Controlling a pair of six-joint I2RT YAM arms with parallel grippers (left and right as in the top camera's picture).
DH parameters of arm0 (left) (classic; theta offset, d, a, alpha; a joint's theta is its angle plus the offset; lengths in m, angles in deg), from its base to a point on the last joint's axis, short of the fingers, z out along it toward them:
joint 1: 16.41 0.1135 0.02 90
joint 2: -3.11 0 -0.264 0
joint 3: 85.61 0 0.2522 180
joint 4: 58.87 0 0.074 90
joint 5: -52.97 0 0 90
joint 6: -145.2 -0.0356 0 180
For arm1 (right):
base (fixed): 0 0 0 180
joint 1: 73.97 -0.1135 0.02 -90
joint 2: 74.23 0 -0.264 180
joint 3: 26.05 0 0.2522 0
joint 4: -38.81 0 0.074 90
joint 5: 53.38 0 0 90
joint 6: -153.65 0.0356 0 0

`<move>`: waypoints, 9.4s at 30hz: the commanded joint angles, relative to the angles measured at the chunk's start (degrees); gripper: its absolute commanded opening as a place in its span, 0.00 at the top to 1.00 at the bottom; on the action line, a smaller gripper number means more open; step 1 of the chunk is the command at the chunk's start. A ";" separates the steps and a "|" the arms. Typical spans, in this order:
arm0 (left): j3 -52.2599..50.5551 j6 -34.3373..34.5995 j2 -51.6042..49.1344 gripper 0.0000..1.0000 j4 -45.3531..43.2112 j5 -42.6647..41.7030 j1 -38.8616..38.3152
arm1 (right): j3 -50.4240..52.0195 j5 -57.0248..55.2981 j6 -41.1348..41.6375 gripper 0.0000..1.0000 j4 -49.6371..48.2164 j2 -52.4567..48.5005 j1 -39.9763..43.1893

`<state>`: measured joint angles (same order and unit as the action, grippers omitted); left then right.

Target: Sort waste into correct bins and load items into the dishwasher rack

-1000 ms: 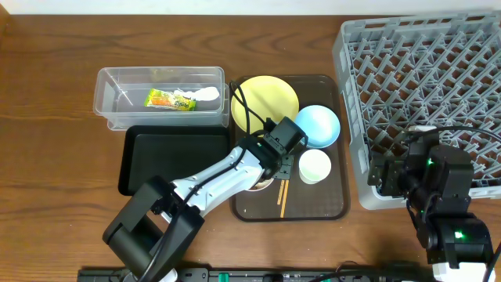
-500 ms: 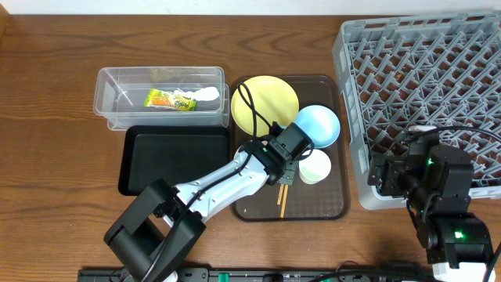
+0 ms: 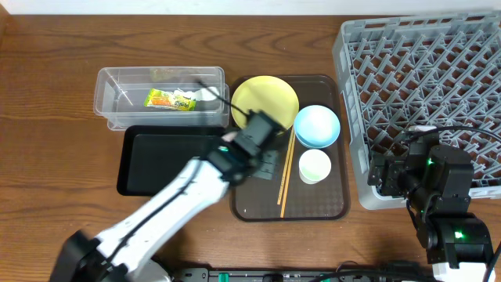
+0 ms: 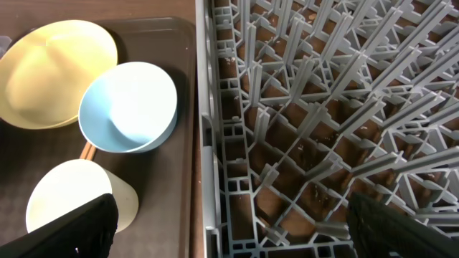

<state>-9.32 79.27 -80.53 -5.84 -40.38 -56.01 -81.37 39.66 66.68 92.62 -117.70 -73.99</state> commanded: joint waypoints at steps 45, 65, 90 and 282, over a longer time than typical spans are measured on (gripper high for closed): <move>-9.49 5.62 -19.89 0.94 3.78 -86.77 69.35 | -1.03 0.44 0.76 0.01 0.50 0.07 0.90; -8.66 -6.93 -8.02 0.94 3.06 -68.98 59.08 | -1.03 0.39 0.76 0.01 0.48 0.07 0.90; -6.25 -9.42 -11.76 0.93 -48.46 5.55 7.04 | -1.03 0.42 0.76 0.01 0.44 0.07 0.90; -6.86 -9.40 16.59 0.12 -0.31 -4.92 24.48 | -29.00 4.24 0.76 0.18 -9.14 -43.80 -12.37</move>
<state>-15.88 70.35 -63.70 -6.30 -45.80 -31.83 -110.68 52.82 67.33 84.21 -158.15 -82.86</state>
